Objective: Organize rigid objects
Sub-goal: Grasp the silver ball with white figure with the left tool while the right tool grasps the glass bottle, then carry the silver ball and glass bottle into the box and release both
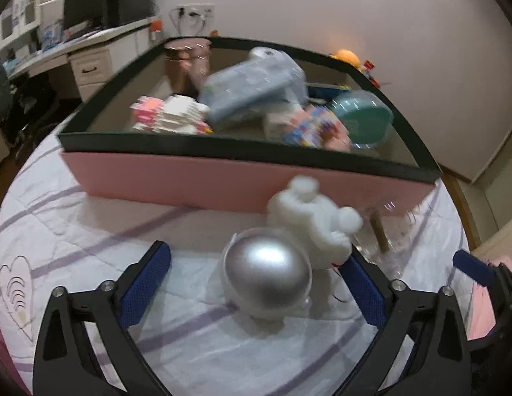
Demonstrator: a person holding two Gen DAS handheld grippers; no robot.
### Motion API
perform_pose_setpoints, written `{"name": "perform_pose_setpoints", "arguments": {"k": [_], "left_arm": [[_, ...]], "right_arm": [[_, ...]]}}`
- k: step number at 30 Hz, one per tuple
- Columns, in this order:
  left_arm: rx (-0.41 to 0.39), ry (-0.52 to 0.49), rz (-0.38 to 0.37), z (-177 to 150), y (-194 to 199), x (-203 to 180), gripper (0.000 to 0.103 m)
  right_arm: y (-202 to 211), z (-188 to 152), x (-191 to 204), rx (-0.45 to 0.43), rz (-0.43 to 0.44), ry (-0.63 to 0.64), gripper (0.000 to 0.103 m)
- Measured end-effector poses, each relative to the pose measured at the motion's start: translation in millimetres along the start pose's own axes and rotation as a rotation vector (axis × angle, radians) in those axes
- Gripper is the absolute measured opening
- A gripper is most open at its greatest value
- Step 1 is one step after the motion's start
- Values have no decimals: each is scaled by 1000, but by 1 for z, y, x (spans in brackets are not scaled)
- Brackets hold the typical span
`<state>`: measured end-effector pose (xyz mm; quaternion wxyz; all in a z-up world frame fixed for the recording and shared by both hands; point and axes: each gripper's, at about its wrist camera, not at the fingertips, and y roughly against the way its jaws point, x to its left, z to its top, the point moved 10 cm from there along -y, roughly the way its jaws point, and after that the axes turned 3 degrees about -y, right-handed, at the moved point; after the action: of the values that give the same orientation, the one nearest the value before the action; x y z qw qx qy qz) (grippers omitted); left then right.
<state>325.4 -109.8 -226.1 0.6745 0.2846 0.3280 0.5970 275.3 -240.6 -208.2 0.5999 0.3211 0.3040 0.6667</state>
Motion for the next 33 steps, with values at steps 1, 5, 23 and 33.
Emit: {"name": "perform_pose_setpoints", "arguments": {"k": [1,5,23,33], "left_arm": [[-11,4,14,3,2,5,89],[10,6,32,4,-3,21,65],[1,8,-33,9,-3,44,52],[-23,5,-39,-8,28,50,50]], "right_arm": [[-2,2,3,-2,6,7,103],[-10,8,15,-3,43,11,97],[-30,24,52,9,136,32,33],[-3,3,58,18,207,-15,33]]}}
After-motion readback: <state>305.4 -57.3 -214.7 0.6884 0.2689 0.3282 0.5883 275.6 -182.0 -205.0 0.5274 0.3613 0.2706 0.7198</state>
